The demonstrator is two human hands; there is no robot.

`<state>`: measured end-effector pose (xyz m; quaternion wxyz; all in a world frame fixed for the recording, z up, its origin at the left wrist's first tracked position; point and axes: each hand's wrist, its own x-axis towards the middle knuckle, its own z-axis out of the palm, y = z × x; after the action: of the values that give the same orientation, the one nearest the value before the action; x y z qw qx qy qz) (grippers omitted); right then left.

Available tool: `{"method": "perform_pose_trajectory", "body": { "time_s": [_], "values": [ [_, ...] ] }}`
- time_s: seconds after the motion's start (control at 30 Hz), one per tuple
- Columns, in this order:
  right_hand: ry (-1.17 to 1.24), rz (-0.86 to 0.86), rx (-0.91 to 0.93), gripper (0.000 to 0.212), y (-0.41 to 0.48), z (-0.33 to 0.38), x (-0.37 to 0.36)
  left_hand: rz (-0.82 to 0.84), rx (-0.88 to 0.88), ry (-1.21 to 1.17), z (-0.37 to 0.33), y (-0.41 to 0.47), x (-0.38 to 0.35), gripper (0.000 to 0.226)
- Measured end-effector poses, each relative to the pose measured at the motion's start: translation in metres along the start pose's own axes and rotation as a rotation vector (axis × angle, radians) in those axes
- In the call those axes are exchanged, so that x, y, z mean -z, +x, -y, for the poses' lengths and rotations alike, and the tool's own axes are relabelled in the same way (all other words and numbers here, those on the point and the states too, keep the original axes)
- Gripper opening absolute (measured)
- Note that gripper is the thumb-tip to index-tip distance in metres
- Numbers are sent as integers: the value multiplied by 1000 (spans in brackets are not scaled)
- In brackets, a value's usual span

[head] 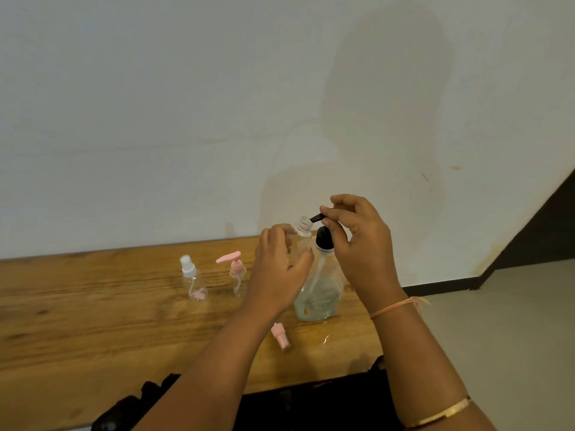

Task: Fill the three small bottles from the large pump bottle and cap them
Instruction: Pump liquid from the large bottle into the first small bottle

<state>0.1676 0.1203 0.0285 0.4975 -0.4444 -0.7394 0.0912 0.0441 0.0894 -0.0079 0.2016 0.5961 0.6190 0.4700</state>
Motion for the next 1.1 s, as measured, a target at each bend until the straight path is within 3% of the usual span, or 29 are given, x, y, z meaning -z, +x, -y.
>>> {"method": "perform_pose_trajectory", "body": {
  "time_s": [0.13, 0.27, 0.57, 1.1],
  "values": [
    [-33, -16, 16, 20, 0, 1, -2, 17, -57, 36, -2, -1, 3, 38],
    [-75, -46, 62, 16, 0, 1, -2, 1, -112, 78, 0, 0, 6, 38],
    [-216, -129, 126, 23, -7, 5, -13, -83, -75, -119, 0, 3, 20, 45],
    [-192, -193, 77, 21, -13, 16, -21, -93, -125, -182, 1, 3, 22, 48]
  ]
}}
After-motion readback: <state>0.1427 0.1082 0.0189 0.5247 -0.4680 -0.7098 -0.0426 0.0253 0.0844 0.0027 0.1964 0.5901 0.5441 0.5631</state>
